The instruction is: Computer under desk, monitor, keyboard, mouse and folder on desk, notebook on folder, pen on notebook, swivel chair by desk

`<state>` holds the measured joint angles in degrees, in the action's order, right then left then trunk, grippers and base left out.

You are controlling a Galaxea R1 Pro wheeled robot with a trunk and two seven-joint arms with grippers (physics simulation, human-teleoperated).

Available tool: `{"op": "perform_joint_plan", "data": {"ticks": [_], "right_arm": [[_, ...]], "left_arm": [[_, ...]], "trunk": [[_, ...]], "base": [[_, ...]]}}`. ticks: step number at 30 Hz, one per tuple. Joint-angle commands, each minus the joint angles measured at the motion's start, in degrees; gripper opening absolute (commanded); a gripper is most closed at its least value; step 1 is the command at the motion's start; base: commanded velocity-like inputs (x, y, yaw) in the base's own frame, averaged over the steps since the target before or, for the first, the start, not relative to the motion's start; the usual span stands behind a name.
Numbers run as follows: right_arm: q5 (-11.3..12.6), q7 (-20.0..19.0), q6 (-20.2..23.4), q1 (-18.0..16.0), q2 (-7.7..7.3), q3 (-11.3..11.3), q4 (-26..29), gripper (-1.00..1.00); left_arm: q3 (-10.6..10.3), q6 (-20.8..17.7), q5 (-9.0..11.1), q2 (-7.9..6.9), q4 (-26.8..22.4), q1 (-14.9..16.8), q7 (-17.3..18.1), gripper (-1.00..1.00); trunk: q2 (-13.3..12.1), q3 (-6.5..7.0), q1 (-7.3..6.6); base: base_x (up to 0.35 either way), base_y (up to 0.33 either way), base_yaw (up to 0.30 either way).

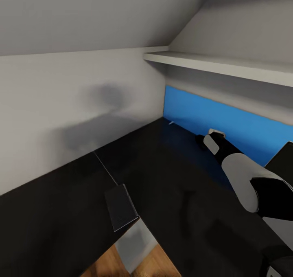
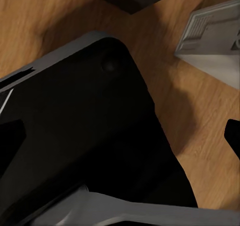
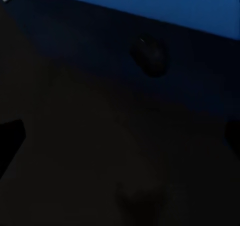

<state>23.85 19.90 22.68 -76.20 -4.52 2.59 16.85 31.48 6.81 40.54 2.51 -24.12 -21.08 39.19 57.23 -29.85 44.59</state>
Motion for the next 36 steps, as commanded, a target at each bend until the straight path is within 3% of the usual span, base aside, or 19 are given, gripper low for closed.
{"op": "perform_joint_plan", "data": {"ticks": [1,23,24,25,28,36], "right_arm": [[0.4,0.3,0.3,-0.2,-0.05,0.3,0.1,1.00],[0.5,-0.5,0.7,-1.1,-0.12,0.3,0.2,1.00],[0.6,-0.6,0.9,-1.3,-0.22,0.3,0.2,1.00],[0.5,-0.7,4.8,-3.3,-0.49,0.3,0.1,1.00],[0.5,-0.7,6.9,-4.5,-0.60,0.3,0.2,1.00],[0.4,-0.7,7.4,-5.3,-0.68,0.3,0.2,1.00]], "left_arm": [[0.1,-0.1,0.2,0.04,-0.1,0.0,0.2,1.00],[0.4,-0.1,0.3,-0.03,0.1,-0.2,0.1,1.00],[0.5,-0.1,0.3,-0.01,0.2,-0.2,0.1,1.00],[0.4,0.0,0.4,0.01,0.2,-0.1,0.1,1.00],[0.4,0.2,0.4,0.05,0.2,-0.1,0.1,1.00],[0.4,0.5,0.5,0.11,0.2,-0.1,0.2,1.00]], "trunk": [[0.0,-0.14,0.01],[0.0,-1.26,0.01],[0.0,-1.34,0.01],[0.0,-1.44,0.01],[0.0,-1.71,0.01],[0.0,-2.46,0.01]], "base": [[0.000,0.000,0.000],[0.000,0.000,0.000],[0.000,0.000,0.000],[0.000,0.000,0.000],[0.000,0.000,0.000],[0.000,0.000,0.000]]}}
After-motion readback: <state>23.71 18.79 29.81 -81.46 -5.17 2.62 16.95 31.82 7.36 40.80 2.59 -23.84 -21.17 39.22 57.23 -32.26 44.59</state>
